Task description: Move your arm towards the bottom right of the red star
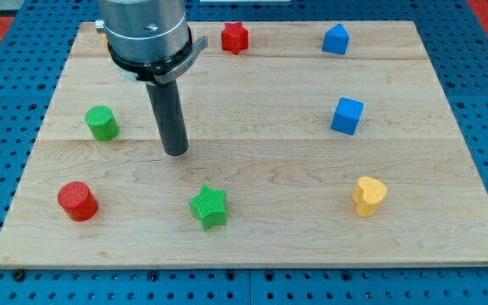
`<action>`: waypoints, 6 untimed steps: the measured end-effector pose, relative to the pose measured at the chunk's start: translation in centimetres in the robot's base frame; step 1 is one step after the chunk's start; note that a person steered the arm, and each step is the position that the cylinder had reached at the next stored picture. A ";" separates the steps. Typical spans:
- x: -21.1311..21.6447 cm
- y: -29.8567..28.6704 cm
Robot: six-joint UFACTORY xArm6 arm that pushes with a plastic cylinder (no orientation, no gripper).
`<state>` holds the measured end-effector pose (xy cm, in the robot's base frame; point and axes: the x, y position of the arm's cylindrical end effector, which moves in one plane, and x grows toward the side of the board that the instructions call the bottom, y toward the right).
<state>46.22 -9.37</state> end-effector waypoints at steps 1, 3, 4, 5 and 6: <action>0.0 1.8; 0.1 1.3; 0.1 2.9; 0.1 3.2; -3.1 5.1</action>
